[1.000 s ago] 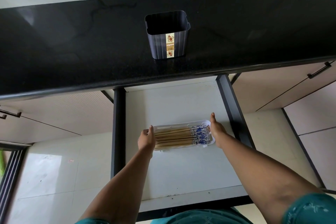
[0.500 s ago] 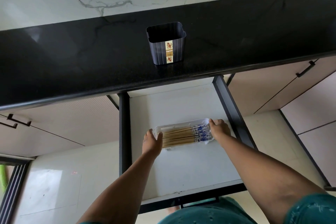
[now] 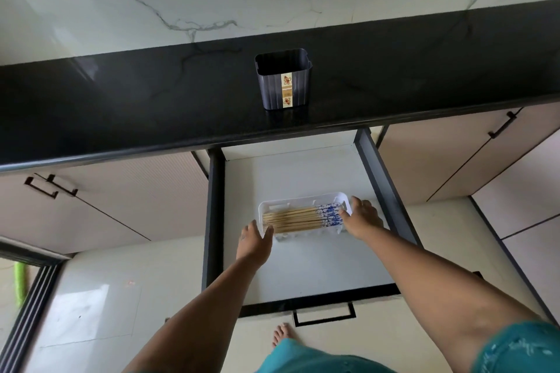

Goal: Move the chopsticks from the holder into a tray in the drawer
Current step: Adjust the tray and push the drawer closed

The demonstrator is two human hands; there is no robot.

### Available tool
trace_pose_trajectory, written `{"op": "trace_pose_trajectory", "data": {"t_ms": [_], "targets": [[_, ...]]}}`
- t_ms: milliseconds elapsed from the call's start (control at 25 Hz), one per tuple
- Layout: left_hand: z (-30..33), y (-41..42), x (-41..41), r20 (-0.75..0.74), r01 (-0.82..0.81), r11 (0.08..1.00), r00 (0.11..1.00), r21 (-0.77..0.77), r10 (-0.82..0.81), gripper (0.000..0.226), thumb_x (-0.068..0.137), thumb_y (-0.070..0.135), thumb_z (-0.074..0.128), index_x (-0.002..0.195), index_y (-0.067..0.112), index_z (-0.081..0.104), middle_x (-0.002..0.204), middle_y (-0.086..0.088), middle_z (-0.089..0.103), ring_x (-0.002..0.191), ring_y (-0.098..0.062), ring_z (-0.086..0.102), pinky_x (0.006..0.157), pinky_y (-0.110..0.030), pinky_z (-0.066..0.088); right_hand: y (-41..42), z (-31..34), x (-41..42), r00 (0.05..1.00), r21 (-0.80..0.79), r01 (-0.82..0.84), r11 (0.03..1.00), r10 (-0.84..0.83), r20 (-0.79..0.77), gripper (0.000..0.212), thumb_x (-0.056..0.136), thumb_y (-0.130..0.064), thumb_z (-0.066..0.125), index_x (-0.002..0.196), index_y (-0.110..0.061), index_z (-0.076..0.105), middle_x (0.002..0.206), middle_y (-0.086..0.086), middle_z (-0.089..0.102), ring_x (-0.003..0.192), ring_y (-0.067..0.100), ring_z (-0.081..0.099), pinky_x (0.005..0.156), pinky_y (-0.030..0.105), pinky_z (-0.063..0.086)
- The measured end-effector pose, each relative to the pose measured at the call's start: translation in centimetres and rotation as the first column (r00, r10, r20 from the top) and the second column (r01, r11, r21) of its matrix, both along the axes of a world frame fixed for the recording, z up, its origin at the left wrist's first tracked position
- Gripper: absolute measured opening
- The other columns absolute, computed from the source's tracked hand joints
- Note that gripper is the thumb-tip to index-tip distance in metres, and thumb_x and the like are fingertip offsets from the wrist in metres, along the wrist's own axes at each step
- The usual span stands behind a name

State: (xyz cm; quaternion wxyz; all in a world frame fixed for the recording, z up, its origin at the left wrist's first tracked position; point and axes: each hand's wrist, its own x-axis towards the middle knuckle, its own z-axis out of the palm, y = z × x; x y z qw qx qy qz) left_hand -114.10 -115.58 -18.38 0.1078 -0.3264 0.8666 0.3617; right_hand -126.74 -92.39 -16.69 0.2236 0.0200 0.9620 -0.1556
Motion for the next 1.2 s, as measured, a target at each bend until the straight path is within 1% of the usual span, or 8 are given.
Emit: {"op": "trace_pose_trajectory", "data": {"t_ms": [120,200,320,400,640,800,1000,1200], "targets": [[1.6,2.1,2.8,-0.089,0.067,0.977,0.992,-0.203,-0.086,0.062,0.096,0.049,0.04,0.146,0.013,0.033,0.151,-0.011,0.038,0.141,-0.03,0.03,0.114,-0.041,0.026,1.0,1.2,2.7,0.991,-0.019,-0.063,0.998,0.06,-0.122,0.055,0.098,-0.048,0.037,0.143,-0.016,0.037,0.142,0.013,0.044,0.129,0.031,0.042,0.102,0.04,0.04],[2.4,4.6,5.5,-0.163,0.013,0.916,0.983,-0.4,-0.086,0.066,0.096,0.054,0.032,0.148,0.013,0.031,0.157,-0.009,0.03,0.148,-0.029,0.013,0.12,-0.043,0.006,1.8,1.5,6.1,0.958,0.02,-0.145,0.989,0.145,-0.248,0.059,0.098,-0.049,0.036,0.147,-0.014,0.033,0.146,0.012,0.042,0.134,0.029,0.039,0.108,0.04,0.036],[2.9,8.7,9.7,-0.233,0.005,0.874,0.963,-0.486,-0.135,0.071,0.096,0.058,0.022,0.152,0.015,0.021,0.163,-0.007,0.011,0.15,-0.024,-0.008,0.115,-0.04,-0.022,3.3,1.7,11.8,0.876,0.048,-0.294,0.955,0.289,-0.385,0.069,0.098,-0.052,0.027,0.153,-0.012,0.021,0.16,0.011,0.024,0.148,0.027,0.02,0.12,0.044,0.019],[2.4,11.2,12.2,-0.246,0.087,0.849,0.937,-0.521,-0.247,0.074,0.096,0.059,0.021,0.154,0.017,0.006,0.163,-0.004,-0.006,0.148,-0.022,-0.02,0.111,-0.036,-0.027,4.6,1.5,15.5,0.782,0.106,-0.403,0.909,0.403,-0.475,0.076,0.096,-0.056,0.021,0.155,-0.009,0.015,0.163,0.011,0.012,0.151,0.027,0.01,0.122,0.047,0.013],[0.7,13.8,17.9,-0.052,0.32,0.745,0.902,-0.585,-0.429,0.088,0.092,0.046,0.045,0.152,0.006,-0.006,0.16,-0.016,-0.012,0.148,-0.033,-0.012,0.118,-0.038,-0.005,9.0,-1.2,21.9,0.608,0.308,-0.568,0.763,0.642,-0.467,0.087,0.093,-0.06,0.03,0.151,0.0,0.006,0.158,0.024,-0.002,0.149,0.036,0.003,0.121,0.046,0.005],[0.4,13.4,19.0,0.087,0.358,0.743,0.922,-0.566,-0.379,0.092,0.09,0.03,0.049,0.149,0.007,-0.018,0.154,-0.013,-0.032,0.145,-0.031,-0.024,0.116,-0.036,-0.012,9.4,-2.4,22.8,0.618,0.407,-0.589,0.698,0.714,-0.329,0.095,0.091,-0.053,0.048,0.148,0.005,-0.001,0.154,0.034,-0.01,0.146,0.046,-0.008,0.121,0.049,-0.001],[1.2,12.6,17.7,0.113,0.374,0.719,0.916,-0.585,-0.385,0.09,0.087,0.006,0.043,0.149,0.009,-0.021,0.157,-0.01,-0.029,0.143,-0.027,-0.027,0.12,-0.037,-0.005,7.9,-2.5,21.6,0.696,0.393,-0.563,0.727,0.673,-0.249,0.101,0.092,-0.054,0.04,0.143,0.007,-0.023,0.148,0.035,-0.033,0.139,0.047,-0.032,0.12,0.049,-0.01],[1.8,10.6,13.4,0.119,0.387,0.727,0.912,-0.568,-0.392,0.092,0.085,0.004,0.043,0.148,0.009,-0.023,0.155,-0.008,-0.032,0.146,-0.026,-0.021,0.122,-0.039,0.002,5.9,-1.2,17.4,0.745,0.347,-0.551,0.759,0.634,-0.206,0.099,0.094,-0.045,0.044,0.142,0.002,-0.029,0.146,0.027,-0.039,0.144,0.042,-0.025,0.121,0.044,0.0]]}}
